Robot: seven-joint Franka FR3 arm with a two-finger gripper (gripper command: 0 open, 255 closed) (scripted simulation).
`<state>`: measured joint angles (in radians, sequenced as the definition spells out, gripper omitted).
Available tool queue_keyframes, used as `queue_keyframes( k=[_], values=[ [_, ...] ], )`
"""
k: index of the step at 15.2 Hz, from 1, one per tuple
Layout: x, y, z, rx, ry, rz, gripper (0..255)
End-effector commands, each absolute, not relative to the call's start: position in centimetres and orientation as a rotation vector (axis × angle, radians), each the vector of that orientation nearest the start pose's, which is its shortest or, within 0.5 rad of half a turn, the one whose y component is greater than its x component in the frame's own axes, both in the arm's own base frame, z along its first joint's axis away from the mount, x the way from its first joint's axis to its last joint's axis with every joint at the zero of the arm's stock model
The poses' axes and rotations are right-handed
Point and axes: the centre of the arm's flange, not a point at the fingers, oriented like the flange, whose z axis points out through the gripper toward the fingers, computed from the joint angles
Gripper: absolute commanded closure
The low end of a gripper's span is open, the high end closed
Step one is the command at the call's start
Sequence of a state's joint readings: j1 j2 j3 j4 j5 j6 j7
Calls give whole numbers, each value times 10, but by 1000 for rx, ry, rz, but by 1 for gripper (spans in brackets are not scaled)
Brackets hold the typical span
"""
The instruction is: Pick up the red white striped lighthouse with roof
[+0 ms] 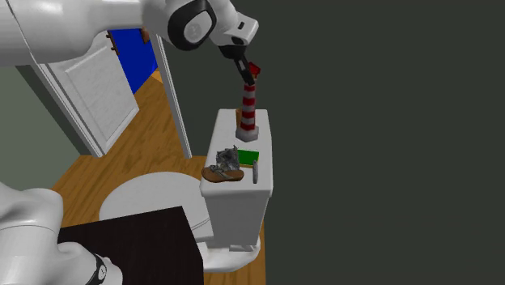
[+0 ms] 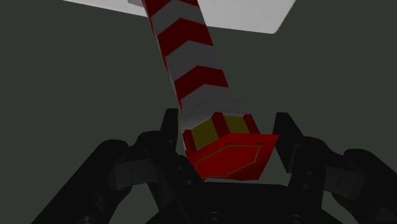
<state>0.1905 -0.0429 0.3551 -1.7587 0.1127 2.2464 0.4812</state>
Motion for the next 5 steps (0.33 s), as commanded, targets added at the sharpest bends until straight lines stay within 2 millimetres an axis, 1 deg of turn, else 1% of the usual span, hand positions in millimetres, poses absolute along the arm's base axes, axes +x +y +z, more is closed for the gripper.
queue_keyframes(
  k=[1,3,5],
  values=[
    [503,313,640,-2745,-29,-585,255],
    [503,313,651,-2745,-29,-585,255],
    [503,313,651,-2745,-29,-585,255]
  ],
)
